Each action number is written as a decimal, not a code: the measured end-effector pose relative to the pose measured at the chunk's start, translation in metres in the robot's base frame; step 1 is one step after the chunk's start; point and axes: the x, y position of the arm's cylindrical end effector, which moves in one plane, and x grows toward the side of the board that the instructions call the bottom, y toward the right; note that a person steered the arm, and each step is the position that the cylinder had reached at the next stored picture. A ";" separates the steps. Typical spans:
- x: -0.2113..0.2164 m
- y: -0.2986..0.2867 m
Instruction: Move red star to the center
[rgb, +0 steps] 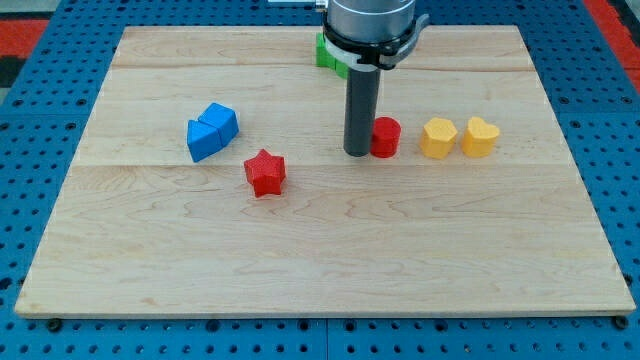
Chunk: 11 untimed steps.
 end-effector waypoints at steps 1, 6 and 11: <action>0.043 -0.001; 0.050 -0.103; 0.020 -0.066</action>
